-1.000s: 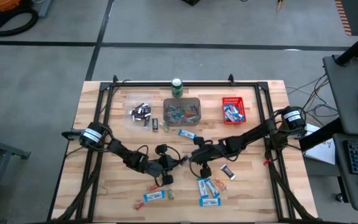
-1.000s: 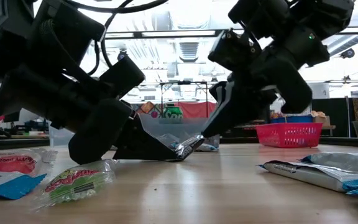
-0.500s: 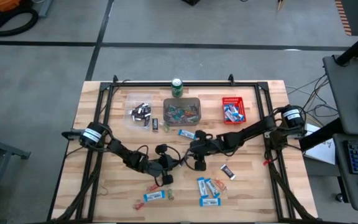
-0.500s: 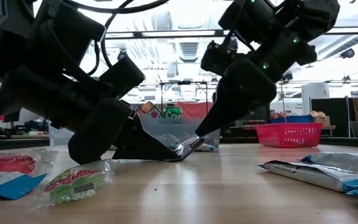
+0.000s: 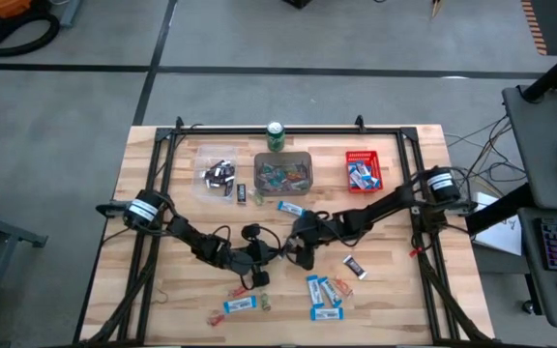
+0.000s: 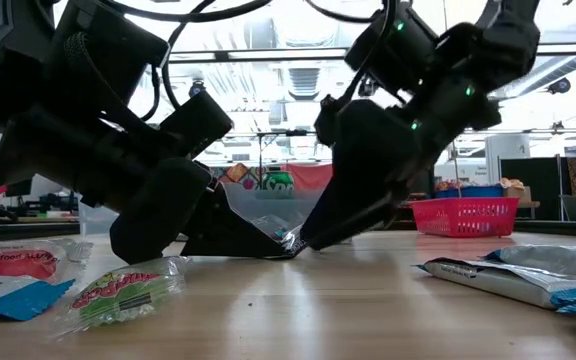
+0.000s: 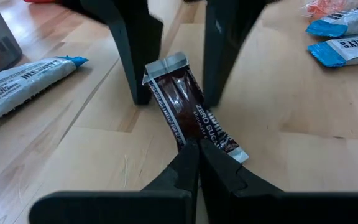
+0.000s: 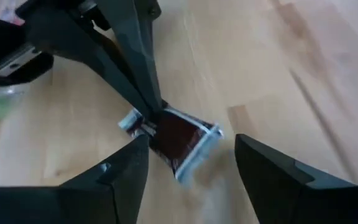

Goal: Organize candy in baskets
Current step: Put the brown chocolate bar into the transparent bin

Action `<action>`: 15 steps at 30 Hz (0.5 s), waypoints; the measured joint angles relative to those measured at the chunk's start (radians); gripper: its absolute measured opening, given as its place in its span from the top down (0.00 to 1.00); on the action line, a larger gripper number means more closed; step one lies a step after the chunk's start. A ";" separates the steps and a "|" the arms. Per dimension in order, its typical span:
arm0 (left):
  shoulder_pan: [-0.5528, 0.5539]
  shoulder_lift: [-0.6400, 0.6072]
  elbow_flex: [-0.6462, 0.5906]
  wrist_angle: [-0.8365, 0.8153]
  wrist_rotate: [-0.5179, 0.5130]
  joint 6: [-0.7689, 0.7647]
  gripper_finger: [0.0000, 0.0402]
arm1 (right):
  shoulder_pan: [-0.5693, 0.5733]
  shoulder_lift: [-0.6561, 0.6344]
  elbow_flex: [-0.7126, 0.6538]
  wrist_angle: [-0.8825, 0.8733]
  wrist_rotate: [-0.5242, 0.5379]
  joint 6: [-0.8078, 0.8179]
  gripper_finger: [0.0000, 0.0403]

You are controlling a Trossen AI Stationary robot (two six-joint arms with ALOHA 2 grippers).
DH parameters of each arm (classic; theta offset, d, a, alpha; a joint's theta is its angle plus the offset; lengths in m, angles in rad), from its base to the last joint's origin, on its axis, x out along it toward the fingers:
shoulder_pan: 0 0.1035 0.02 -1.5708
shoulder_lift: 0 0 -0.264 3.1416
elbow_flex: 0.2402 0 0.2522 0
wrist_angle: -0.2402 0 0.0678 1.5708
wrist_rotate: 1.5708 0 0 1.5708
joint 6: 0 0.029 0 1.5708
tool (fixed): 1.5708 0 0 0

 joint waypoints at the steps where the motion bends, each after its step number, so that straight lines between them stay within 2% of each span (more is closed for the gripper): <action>1: 0.000 0.000 0.000 0.000 0.000 0.000 1.00 | 0.000 0.017 0.000 0.036 -0.011 0.007 0.44; 5: 0.000 0.000 0.000 0.000 0.000 -0.004 1.00 | 0.000 0.057 0.000 0.131 -0.033 0.038 0.47; 9: 0.000 0.000 0.000 0.001 0.000 -0.004 1.00 | 0.000 0.059 0.001 0.138 -0.029 0.061 0.54; 12: 0.000 0.000 0.000 0.003 0.000 -0.004 1.00 | 0.000 0.059 0.001 0.139 -0.029 0.077 0.64; 15: 0.000 -0.001 -0.001 0.005 0.000 -0.003 1.00 | 0.000 0.059 0.001 0.142 -0.034 0.083 0.78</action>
